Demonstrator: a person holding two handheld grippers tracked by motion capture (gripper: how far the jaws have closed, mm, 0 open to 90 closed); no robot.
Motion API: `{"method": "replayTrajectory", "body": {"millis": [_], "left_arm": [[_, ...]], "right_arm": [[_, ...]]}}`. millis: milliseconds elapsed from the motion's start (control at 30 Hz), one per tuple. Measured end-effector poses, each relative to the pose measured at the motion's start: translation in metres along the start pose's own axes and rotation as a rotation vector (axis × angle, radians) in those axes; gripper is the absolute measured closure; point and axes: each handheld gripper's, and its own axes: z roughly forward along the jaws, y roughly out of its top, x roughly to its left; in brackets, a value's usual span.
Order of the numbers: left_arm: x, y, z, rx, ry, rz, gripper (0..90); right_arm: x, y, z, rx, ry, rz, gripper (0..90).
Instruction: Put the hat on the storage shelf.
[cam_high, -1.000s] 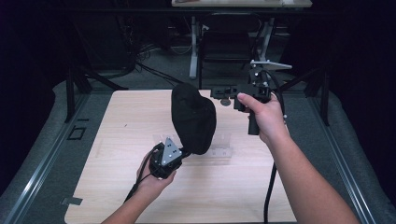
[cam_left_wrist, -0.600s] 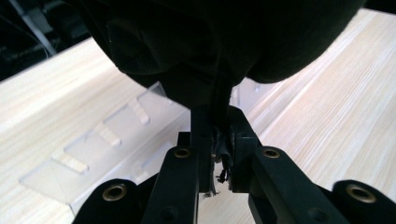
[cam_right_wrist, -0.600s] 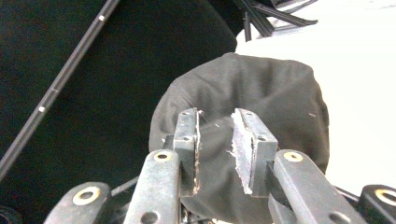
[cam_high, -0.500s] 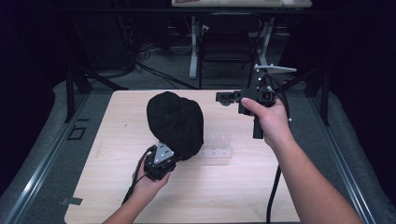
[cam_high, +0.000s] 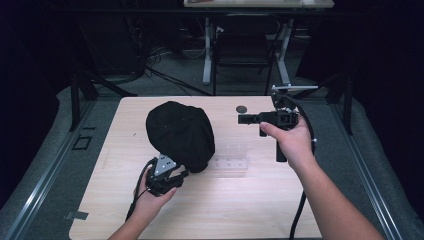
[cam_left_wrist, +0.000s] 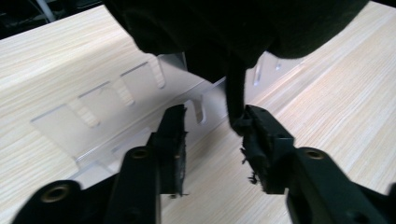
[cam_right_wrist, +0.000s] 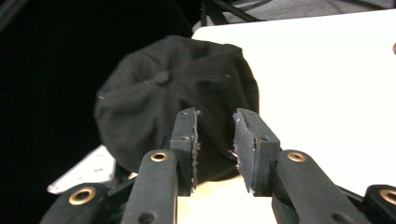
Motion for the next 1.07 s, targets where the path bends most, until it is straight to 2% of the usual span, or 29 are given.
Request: {"method": "replayTrajectory", "body": {"millis": [33,200,333,400,500,533,567,667,733,900,967,1067], "left_arm": [[-0.001,-0.001,-0.001,-0.006,0.003,-0.022,56.2],[0.006,-0.01,-0.014,-0.009,0.028,-0.027,51.3],[0.012,-0.018,-0.022,-0.005,0.029,-0.033,48.7],[0.016,-0.023,-0.025,-0.009,0.033,-0.053,47.9],[0.023,-0.029,-0.028,-0.01,0.045,-0.083,46.9],[0.026,-0.03,-0.029,-0.001,0.045,-0.085,46.5],[0.027,-0.031,-0.029,-0.006,0.05,-0.085,46.1],[0.034,-0.032,-0.031,0.0,0.053,-0.107,45.5],[0.036,-0.032,-0.033,-0.006,0.05,-0.124,45.3],[0.034,-0.035,-0.034,-0.005,0.051,-0.115,44.4],[0.033,-0.037,-0.033,-0.014,0.037,-0.124,44.2],[0.027,-0.037,-0.029,-0.016,0.022,-0.113,44.2]], "right_arm": [[-0.001,-0.003,0.0,0.005,-0.019,-0.01,68.4],[-0.008,-0.016,0.001,-0.001,-0.078,-0.044,67.1],[-0.017,-0.032,0.003,0.013,-0.131,-0.075,67.1],[-0.021,-0.04,0.003,0.019,-0.162,-0.092,67.1],[-0.028,-0.052,0.003,0.022,-0.165,-0.081,67.2],[-0.029,-0.054,0.004,0.03,-0.185,-0.09,67.1],[-0.03,-0.058,0.004,0.015,-0.192,-0.103,67.1],[-0.035,-0.067,0.005,0.037,-0.207,-0.103,67.2],[-0.037,-0.073,0.006,0.022,-0.224,-0.12,67.2],[-0.046,-0.093,0.012,0.037,-0.274,-0.144,66.6],[-0.049,-0.101,0.013,0.022,-0.284,-0.15,66.2],[-0.053,-0.11,0.012,0.004,-0.291,-0.163,65.1]]}}
